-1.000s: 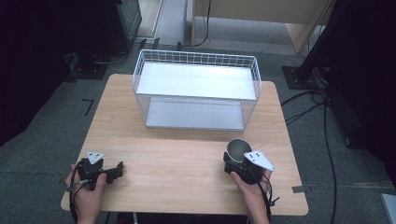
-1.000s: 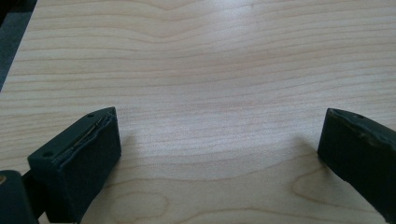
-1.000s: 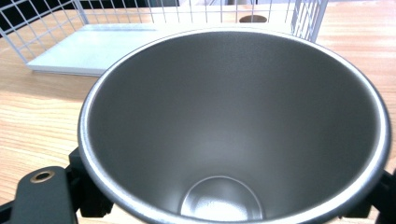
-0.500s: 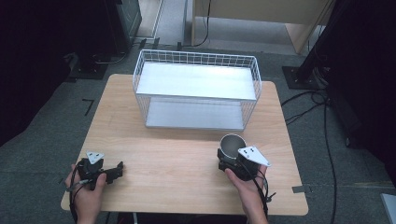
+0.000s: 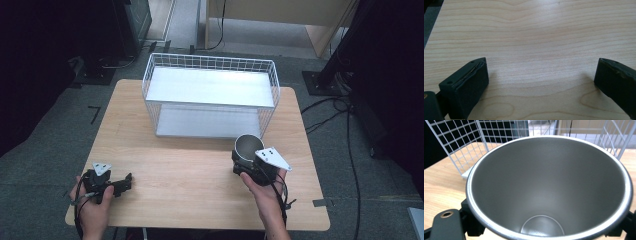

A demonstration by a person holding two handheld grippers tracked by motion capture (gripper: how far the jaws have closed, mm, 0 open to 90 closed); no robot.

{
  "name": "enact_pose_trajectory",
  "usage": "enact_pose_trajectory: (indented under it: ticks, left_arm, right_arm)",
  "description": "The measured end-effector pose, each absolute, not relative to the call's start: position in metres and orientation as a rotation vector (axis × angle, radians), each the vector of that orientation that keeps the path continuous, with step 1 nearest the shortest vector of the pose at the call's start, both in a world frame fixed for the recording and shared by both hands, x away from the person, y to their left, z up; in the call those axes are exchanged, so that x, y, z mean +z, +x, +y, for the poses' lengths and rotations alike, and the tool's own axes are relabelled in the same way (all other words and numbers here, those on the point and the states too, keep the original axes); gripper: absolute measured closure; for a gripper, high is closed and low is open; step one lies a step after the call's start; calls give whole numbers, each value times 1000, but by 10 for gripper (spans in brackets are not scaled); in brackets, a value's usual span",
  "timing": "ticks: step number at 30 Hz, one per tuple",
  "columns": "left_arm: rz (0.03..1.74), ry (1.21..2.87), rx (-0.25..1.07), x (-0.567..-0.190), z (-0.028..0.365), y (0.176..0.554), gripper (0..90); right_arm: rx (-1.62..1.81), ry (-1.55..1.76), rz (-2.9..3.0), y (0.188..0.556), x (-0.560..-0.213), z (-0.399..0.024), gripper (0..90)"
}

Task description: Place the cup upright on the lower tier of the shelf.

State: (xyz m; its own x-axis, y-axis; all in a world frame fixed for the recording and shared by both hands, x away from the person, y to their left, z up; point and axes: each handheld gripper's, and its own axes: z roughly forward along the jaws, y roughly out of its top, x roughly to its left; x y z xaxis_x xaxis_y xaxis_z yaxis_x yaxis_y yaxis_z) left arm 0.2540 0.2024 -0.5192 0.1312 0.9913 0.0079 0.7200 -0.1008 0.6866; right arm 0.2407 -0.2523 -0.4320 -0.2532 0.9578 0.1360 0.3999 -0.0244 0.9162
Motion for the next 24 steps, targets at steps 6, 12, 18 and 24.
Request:
enact_pose_trajectory:
  ticks: [6, 12, 18, 24]
  left_arm:
    - [1643, 1883, 662, -519, 202, 254, 0]
    - [1643, 1883, 662, -519, 202, 254, 0]
    - [1643, 1883, 661, -519, 202, 254, 0]
    - [1643, 1884, 660, -519, 203, 254, 0]
  right_arm:
    - [1276, 1405, 1675, 246, -418, -249, 149]
    - [1290, 1383, 1665, 253, -407, -245, 149]
    - [1319, 1367, 1643, 259, -392, -241, 149]
    - [1320, 1355, 1637, 266, -380, -238, 150]
